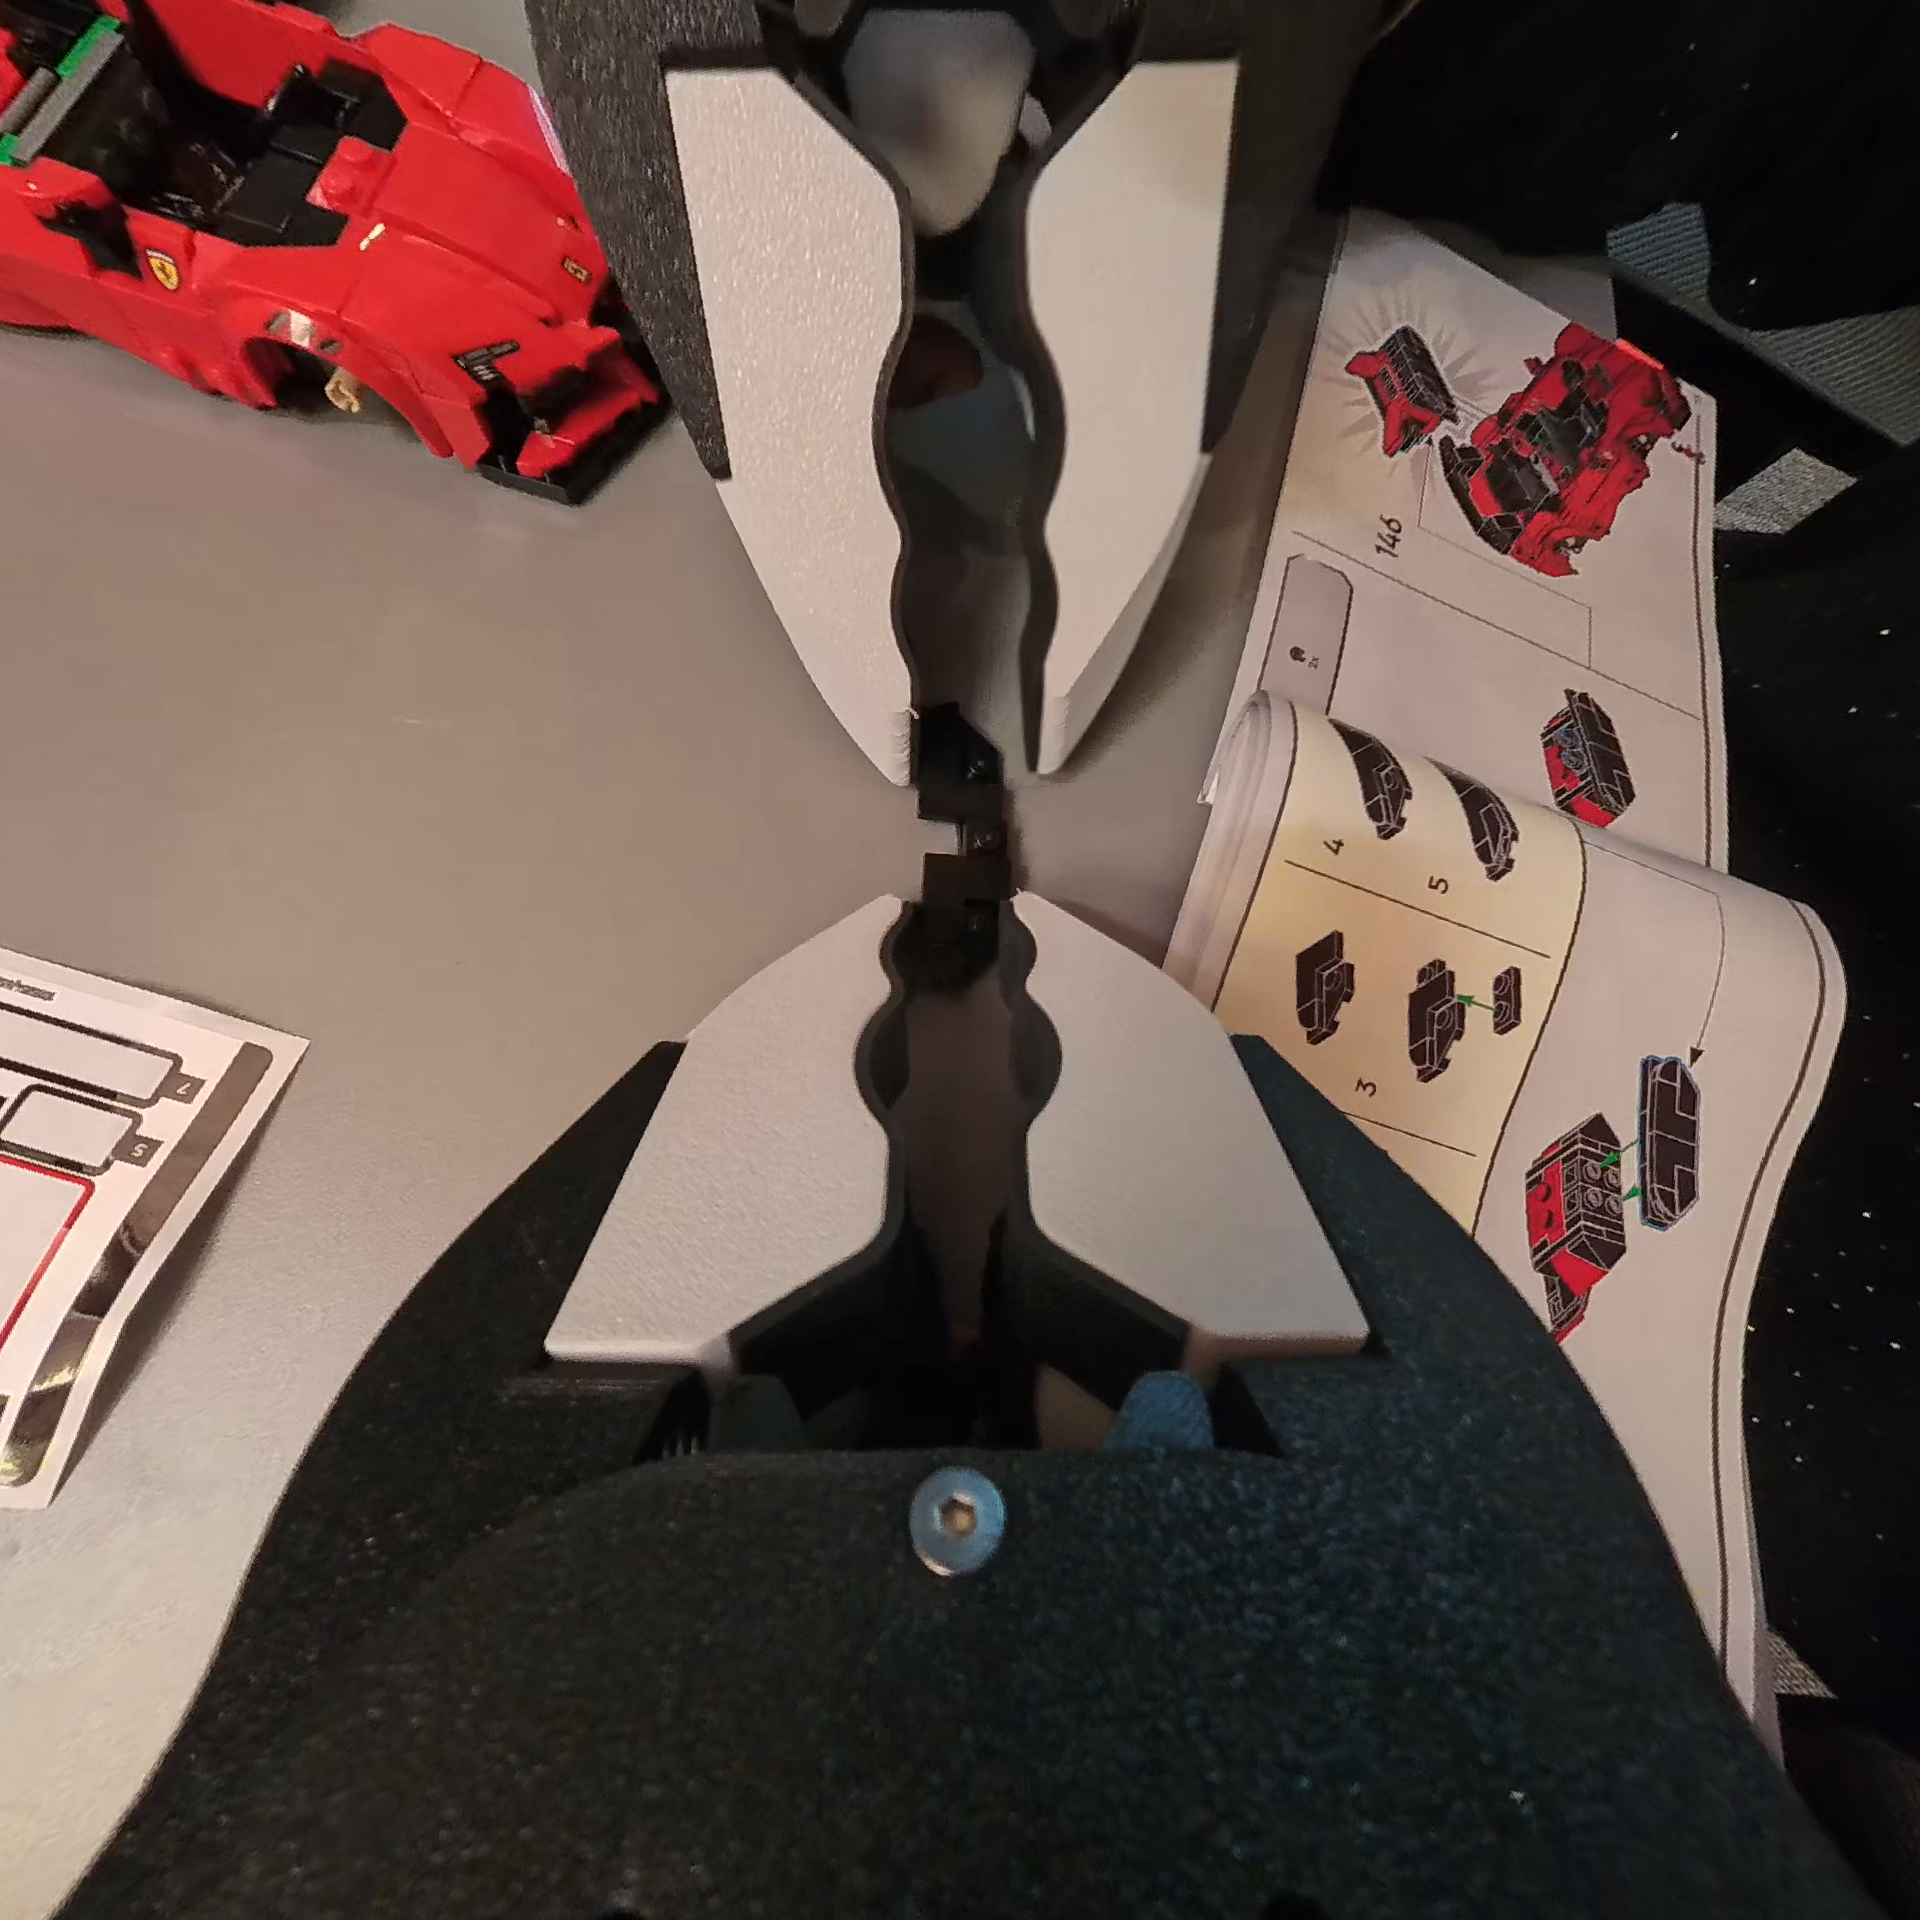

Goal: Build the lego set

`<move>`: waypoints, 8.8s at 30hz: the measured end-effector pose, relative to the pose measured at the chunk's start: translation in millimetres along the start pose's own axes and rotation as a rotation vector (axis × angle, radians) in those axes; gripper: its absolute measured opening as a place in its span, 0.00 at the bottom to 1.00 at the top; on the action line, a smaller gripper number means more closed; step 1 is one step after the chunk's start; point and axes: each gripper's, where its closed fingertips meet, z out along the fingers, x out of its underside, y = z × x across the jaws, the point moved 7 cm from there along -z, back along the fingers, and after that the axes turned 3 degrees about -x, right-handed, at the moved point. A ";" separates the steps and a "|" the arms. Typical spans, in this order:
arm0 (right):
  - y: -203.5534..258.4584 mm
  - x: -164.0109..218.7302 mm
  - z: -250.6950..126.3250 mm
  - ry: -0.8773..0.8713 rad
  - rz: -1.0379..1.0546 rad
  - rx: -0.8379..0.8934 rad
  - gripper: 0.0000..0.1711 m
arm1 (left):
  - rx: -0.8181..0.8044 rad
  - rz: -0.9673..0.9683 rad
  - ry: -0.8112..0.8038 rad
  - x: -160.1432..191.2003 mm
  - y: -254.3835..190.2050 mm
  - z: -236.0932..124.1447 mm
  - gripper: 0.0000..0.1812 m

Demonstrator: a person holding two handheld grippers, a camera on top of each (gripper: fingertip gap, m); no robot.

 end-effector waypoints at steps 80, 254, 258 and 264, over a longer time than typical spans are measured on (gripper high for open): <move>-3.5 -7.3 -4.0 -0.142 0.092 -0.055 0.04 | 0.064 -0.042 -0.085 -1.7 2.2 -8.2 0.07; 3.1 -14.4 5.5 0.089 -0.202 0.063 0.16 | 0.018 0.059 0.063 1.9 -2.7 -2.1 0.06; 2.0 -15.0 -7.2 0.058 -0.174 0.045 0.00 | 0.018 0.052 0.059 1.7 -2.7 -2.0 0.08; 1.4 -11.2 -0.8 0.101 -0.192 0.050 0.00 | 0.010 0.059 0.059 0.7 -2.4 -0.9 0.08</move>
